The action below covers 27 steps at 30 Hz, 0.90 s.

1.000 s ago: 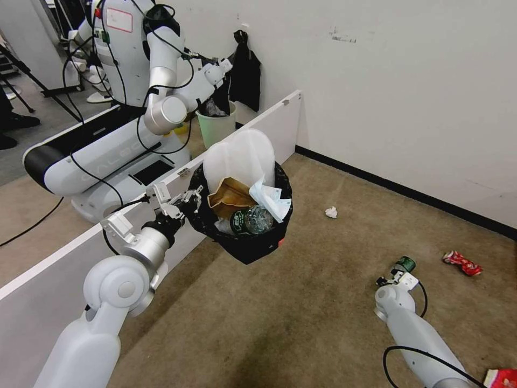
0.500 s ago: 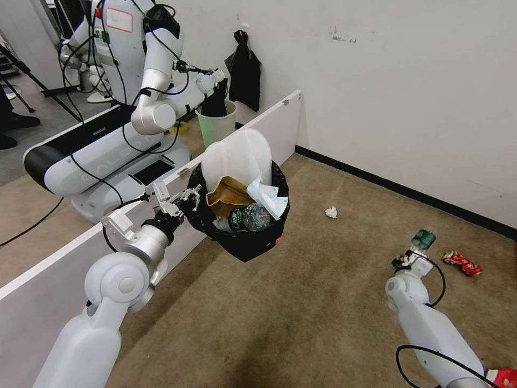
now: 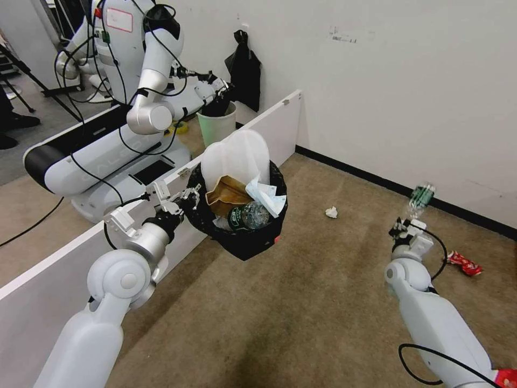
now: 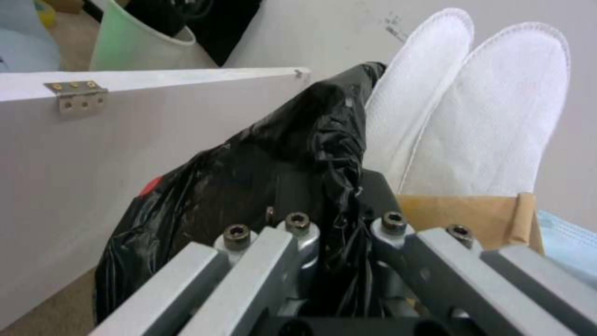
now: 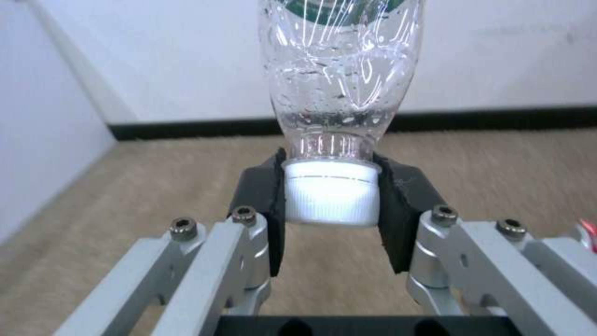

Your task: Pick up the trash bin, then pick up the garbage from the floor and place it into the trash bin.

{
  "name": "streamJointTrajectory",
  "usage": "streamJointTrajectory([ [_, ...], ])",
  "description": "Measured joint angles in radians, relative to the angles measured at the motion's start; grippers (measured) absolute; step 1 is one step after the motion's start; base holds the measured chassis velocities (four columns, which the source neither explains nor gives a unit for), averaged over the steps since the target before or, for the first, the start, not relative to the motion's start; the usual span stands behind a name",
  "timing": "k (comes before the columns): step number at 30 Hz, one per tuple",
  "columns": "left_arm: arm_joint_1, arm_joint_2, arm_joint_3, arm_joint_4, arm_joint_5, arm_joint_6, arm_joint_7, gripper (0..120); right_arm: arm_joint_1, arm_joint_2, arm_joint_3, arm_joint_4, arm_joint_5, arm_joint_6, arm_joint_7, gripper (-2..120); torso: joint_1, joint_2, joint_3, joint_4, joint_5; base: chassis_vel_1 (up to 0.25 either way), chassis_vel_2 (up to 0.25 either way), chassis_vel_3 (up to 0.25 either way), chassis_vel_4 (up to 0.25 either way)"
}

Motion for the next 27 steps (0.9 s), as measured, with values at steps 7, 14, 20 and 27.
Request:
streamJointTrajectory([
  [7, -0.002, 0.002, 0.000, 0.000, -0.003, 0.001, -0.003, 4, -0.027, -0.019, 0.005, 0.149, -0.064, -0.009, -0.026, 28, 0.000, 0.000, 0.000, -0.0002, 0.0000, 0.000, 0.000, 0.000, 0.000],
  [14, 0.004, 0.001, 0.000, -0.001, -0.002, 0.002, -0.003, 4, -0.038, -0.042, 0.009, 0.273, -0.177, 0.044, -0.096, 28, 0.000, 0.000, 0.000, -0.0002, 0.0000, 0.000, 0.000, 0.000, 0.000],
  [20, 0.012, 0.001, 0.002, -0.002, -0.002, 0.017, -0.032, 4, -0.060, -0.082, -0.007, 0.414, -0.188, 0.047, -0.136, 28, 0.000, 0.000, 0.000, -0.0001, 0.0001, 0.000, 0.000, 0.000, 0.000],
  [27, 0.006, -0.001, 0.013, -0.002, -0.016, 0.035, -0.064, 4, -0.066, -0.121, -0.029, 0.496, -0.191, 0.088, -0.200, 28, 0.000, 0.000, 0.000, -0.0002, 0.0000, 0.000, 0.000, 0.000, 0.000],
])
